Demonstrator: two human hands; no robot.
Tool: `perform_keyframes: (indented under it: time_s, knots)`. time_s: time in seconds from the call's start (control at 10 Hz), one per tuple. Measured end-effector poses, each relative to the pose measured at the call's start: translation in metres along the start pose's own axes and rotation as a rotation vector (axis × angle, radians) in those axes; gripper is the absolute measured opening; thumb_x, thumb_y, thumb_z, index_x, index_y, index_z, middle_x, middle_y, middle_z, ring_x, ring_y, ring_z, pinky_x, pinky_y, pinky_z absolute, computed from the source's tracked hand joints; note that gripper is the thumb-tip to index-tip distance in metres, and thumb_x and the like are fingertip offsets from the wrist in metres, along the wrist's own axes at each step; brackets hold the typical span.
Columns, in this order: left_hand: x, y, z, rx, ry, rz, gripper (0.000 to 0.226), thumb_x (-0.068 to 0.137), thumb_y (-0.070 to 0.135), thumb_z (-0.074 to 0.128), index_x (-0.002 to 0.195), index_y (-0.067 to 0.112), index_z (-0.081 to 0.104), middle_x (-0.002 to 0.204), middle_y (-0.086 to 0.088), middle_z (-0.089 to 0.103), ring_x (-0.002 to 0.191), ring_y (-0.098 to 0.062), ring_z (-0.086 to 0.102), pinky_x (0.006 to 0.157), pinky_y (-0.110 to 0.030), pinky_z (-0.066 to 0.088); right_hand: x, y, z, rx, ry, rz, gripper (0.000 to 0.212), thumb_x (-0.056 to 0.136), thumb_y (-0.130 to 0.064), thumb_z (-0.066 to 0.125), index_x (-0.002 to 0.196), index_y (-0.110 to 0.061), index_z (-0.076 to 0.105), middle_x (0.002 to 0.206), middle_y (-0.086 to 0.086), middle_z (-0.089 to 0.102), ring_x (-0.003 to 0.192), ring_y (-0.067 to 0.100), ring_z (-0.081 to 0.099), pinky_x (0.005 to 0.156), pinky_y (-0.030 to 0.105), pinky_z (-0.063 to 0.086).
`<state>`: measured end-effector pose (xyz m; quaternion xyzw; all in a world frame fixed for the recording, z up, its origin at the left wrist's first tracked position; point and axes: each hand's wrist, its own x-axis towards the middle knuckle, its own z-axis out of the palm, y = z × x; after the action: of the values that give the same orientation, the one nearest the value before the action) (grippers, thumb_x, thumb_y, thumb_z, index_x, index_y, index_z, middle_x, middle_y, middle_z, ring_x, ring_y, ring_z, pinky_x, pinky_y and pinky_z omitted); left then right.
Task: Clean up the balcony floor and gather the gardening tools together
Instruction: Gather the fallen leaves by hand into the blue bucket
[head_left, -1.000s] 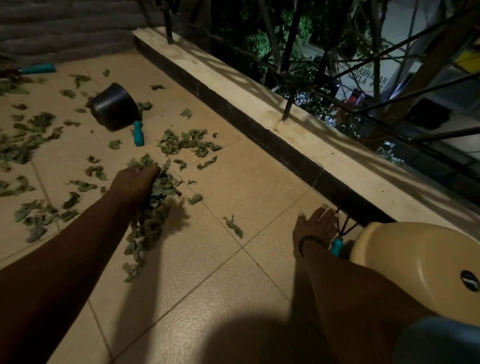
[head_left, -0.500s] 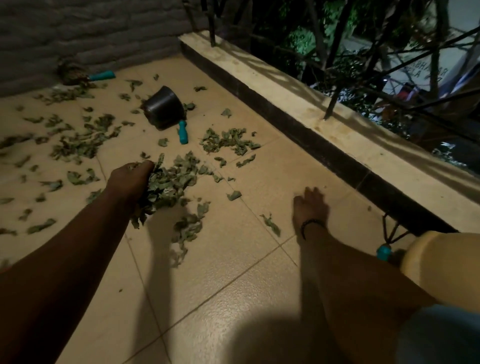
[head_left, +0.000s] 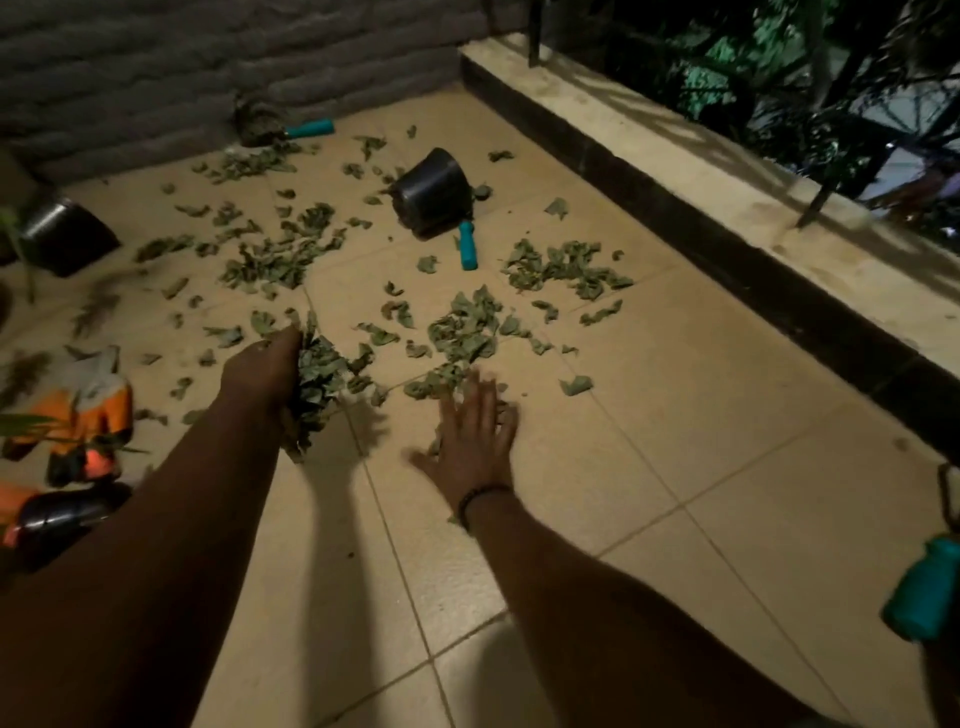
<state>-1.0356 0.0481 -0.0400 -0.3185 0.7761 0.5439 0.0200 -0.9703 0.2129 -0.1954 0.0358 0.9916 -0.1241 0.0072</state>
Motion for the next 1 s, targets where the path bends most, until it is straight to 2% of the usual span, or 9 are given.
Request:
perform_keyframes:
  time_s: [0.2,0.3,0.4,0.5,0.6,0.7,0.8,0.9,1.0]
  knots:
    - [0.030,-0.025,-0.013,0.028,-0.006,-0.032,0.048,0.102,0.037,0.046,0.136,0.004,0.054,0.133,-0.018,0.058,0.115,-0.035,0.058,0.076,-0.031,0.039,0.068,0.058,-0.013,0.113,0.185,0.441,0.104,0.076,-0.081,0.048,0.156,-0.022,0.017,0.161,0.024,-0.001,0.147,0.043,0.004,0.116,0.060,0.011]
    - [0.040,-0.042,-0.014,0.001,-0.044,-0.057,0.049,0.102,0.035,0.046,0.139,0.004,0.052,0.140,-0.020,0.055,0.104,-0.028,0.058,0.077,-0.032,0.040,0.102,0.065,-0.012,0.243,0.213,0.315,0.094,0.080,-0.081,0.041,0.156,-0.033,0.010,0.163,0.016,-0.004,0.148,0.038,0.001,0.120,0.053,0.007]
    - [0.049,-0.056,-0.021,-0.001,-0.026,-0.070,0.047,0.101,0.035,0.046,0.135,0.003,0.054,0.134,-0.023,0.057,0.096,-0.022,0.050,0.065,-0.030,0.042,0.133,0.065,-0.026,0.366,0.076,0.142,0.079,0.087,-0.075,0.040,0.154,-0.040,0.016,0.164,0.005,0.004,0.150,0.029,0.002,0.122,0.048,0.001]
    - [0.059,-0.066,-0.027,0.014,0.075,-0.087,0.038,0.100,0.041,0.047,0.105,0.007,0.064,0.112,-0.019,0.058,0.101,-0.025,0.057,0.073,-0.035,0.048,0.143,0.038,-0.021,0.433,0.030,0.004,0.068,0.087,-0.072,0.045,0.148,-0.042,0.034,0.161,0.002,0.019,0.148,0.025,0.014,0.121,0.047,0.007]
    - [0.061,-0.073,-0.036,0.019,0.143,-0.127,0.041,0.102,0.041,0.044,0.120,0.008,0.061,0.124,-0.017,0.056,0.104,-0.027,0.052,0.077,-0.032,0.036,0.138,-0.006,0.001,0.348,0.019,-0.146,0.075,0.081,-0.079,0.045,0.146,-0.043,0.036,0.160,0.008,0.021,0.147,0.027,0.014,0.120,0.052,0.007]
    - [0.062,-0.078,-0.046,0.003,0.129,-0.134,0.046,0.102,0.041,0.047,0.132,0.007,0.056,0.129,-0.013,0.056,0.114,-0.031,0.055,0.086,-0.032,0.042,0.131,-0.048,0.009,0.312,-0.002,-0.258,0.083,0.078,-0.078,0.051,0.149,-0.038,0.033,0.158,0.010,0.018,0.145,0.031,0.011,0.119,0.054,0.007]
    - [0.068,-0.087,-0.056,0.009,0.136,-0.183,0.057,0.096,0.050,0.052,0.130,0.006,0.059,0.134,-0.018,0.059,0.119,-0.037,0.058,0.100,-0.040,0.048,0.131,-0.080,0.015,0.313,-0.011,-0.350,0.086,0.076,-0.077,0.056,0.148,-0.036,0.034,0.156,0.009,0.017,0.144,0.032,0.010,0.118,0.058,0.005]
    - [0.068,-0.096,-0.058,0.014,0.032,-0.216,0.052,0.101,0.041,0.047,0.136,0.003,0.055,0.137,-0.022,0.057,0.125,-0.040,0.055,0.086,-0.035,0.046,0.124,-0.110,0.028,0.244,-0.090,-0.435,0.090,0.073,-0.079,0.055,0.149,-0.036,0.032,0.157,0.010,0.014,0.145,0.034,0.005,0.116,0.061,0.000]
    - [0.073,-0.103,-0.058,0.014,0.007,-0.218,0.049,0.102,0.038,0.046,0.136,0.003,0.054,0.138,-0.022,0.056,0.126,-0.042,0.055,0.081,-0.036,0.043,0.114,-0.131,0.039,0.127,-0.004,-0.524,0.069,0.081,-0.067,0.056,0.139,-0.031,0.047,0.148,0.011,0.029,0.139,0.035,0.019,0.113,0.062,0.011]
